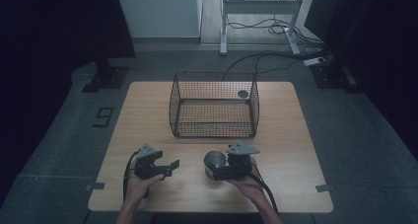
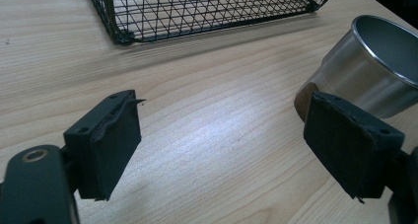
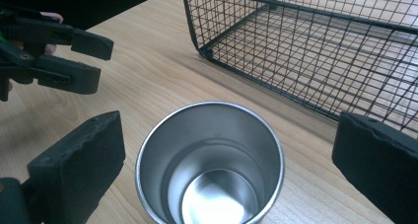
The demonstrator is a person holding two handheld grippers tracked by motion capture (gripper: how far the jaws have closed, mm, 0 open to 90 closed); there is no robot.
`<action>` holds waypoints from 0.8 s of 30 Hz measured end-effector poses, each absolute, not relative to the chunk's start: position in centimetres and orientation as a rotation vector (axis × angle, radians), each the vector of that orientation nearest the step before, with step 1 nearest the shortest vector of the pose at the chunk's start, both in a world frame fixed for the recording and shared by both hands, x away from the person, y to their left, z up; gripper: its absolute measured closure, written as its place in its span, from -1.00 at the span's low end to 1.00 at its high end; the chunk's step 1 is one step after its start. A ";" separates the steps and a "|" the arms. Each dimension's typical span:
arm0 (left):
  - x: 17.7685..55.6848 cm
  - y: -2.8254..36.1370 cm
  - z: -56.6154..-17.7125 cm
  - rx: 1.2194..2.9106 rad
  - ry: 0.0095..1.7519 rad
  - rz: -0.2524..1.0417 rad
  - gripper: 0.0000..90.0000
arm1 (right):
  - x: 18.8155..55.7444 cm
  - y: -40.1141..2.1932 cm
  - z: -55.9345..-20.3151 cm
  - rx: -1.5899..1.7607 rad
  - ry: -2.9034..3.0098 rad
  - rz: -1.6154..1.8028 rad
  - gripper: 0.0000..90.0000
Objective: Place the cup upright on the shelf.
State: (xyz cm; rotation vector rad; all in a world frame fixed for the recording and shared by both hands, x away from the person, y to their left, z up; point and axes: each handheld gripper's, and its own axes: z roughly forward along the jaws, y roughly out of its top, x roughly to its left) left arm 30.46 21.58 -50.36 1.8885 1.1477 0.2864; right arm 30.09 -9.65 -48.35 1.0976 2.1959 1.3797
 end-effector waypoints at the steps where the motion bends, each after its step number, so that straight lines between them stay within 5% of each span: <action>1: 30.5 21.6 -50.4 1.888 1.148 0.286 -0.68 | 30.1 -9.6 -48.4 1.096 2.197 1.378 -1.00; 24: 30.2 21.8 -50.4 1.888 1.157 0.293 -0.68 | 30.7 -8.0 -51.0 1.060 2.258 1.320 -1.00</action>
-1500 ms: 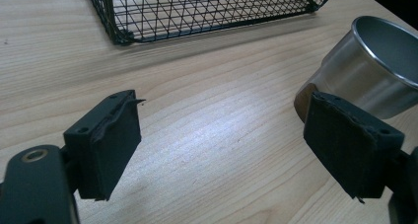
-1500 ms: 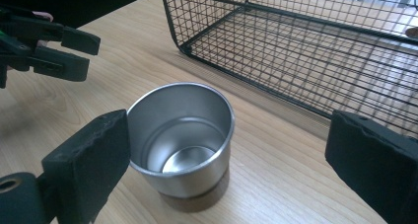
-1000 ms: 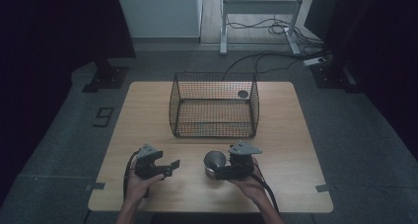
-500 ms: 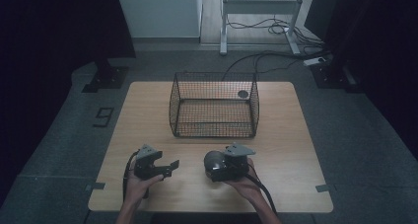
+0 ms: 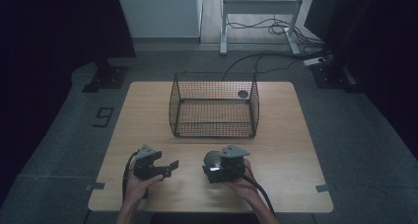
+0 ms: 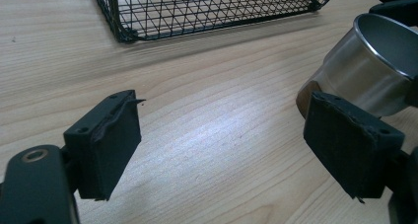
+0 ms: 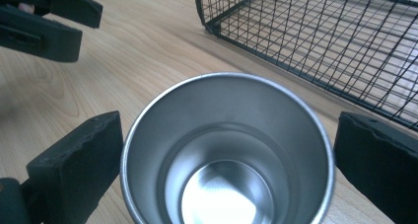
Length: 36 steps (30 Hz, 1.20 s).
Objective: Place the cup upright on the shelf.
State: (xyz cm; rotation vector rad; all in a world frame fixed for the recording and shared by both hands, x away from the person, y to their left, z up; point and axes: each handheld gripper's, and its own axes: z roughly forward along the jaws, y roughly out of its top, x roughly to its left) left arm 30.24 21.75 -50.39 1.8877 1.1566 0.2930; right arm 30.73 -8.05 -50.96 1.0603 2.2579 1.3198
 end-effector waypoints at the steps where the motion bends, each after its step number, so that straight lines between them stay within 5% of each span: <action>1: 30.2 21.8 -50.4 1.888 1.159 0.293 -0.68 | 30.7 -7.9 -51.1 1.056 2.268 1.317 -1.00; 9: 30.2 21.8 -50.4 1.888 1.157 0.293 -0.68 | 30.8 -7.8 -51.7 1.053 2.280 1.298 -0.98; 17: 30.2 21.8 -50.4 1.889 1.156 0.293 -0.68 | 30.5 -8.0 -52.0 1.002 2.291 1.311 -0.69; 36: 30.3 22.0 -50.4 1.879 1.166 0.295 -0.67 | 30.7 -8.9 -50.4 0.999 2.249 1.337 -0.67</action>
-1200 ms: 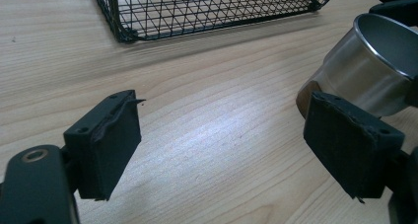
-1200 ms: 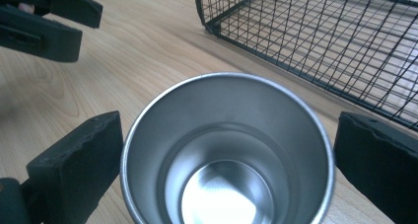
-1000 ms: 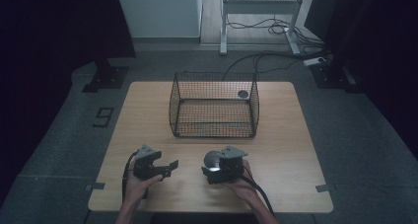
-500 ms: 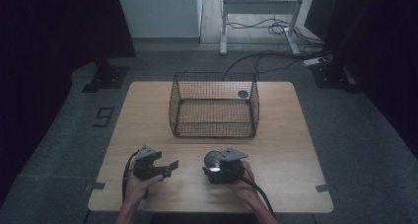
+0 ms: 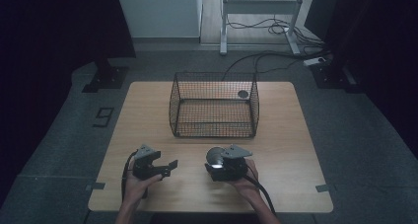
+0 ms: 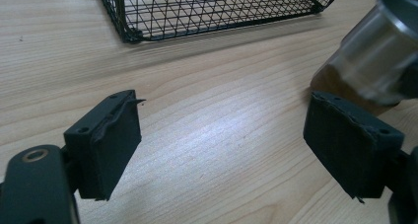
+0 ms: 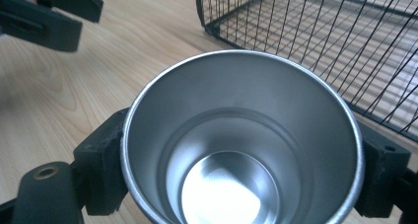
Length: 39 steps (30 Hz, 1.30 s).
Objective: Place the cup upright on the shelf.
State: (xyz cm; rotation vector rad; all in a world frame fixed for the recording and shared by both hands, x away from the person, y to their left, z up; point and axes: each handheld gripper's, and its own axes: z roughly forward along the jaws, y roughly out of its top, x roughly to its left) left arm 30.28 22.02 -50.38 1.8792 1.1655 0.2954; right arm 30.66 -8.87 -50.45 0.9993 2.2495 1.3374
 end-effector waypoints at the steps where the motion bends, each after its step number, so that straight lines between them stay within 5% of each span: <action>1: 30.3 22.0 -50.4 1.879 1.167 0.296 -0.67 | 30.7 -8.9 -50.2 0.996 2.250 1.342 -0.67; 39: 30.1 22.1 -50.2 1.880 1.154 0.287 -0.67 | 32.6 -11.5 -42.7 0.997 2.168 1.466 -0.67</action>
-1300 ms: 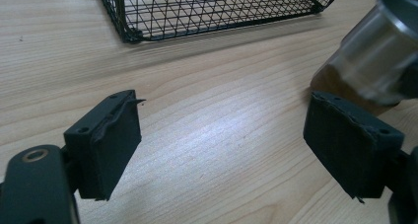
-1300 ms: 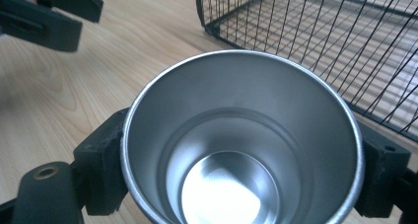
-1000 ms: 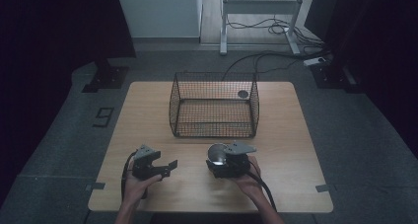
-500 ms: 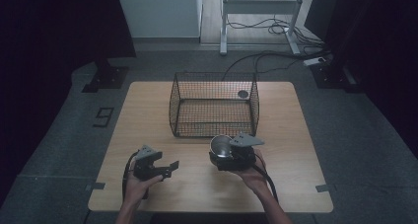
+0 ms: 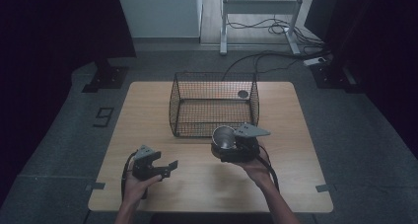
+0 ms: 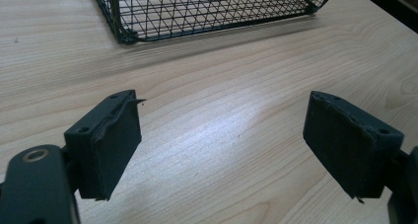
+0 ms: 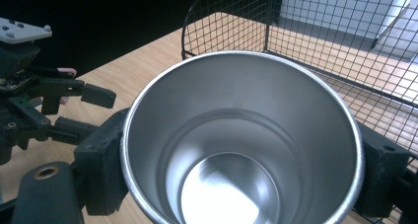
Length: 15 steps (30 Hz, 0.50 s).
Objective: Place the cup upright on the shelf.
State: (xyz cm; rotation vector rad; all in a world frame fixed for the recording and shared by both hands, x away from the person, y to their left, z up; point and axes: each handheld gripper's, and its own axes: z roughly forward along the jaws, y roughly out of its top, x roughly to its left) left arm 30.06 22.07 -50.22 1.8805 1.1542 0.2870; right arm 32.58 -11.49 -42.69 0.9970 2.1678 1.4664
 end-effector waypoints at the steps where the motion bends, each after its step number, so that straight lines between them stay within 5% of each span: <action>1: 30.1 22.1 -50.2 1.879 1.156 0.287 -0.67 | 32.8 -11.4 -42.5 1.007 2.168 1.469 -0.67; 15: 30.1 22.2 -50.2 1.878 1.154 0.287 -0.67 | 34.1 -11.5 -41.3 1.018 2.161 1.461 -0.67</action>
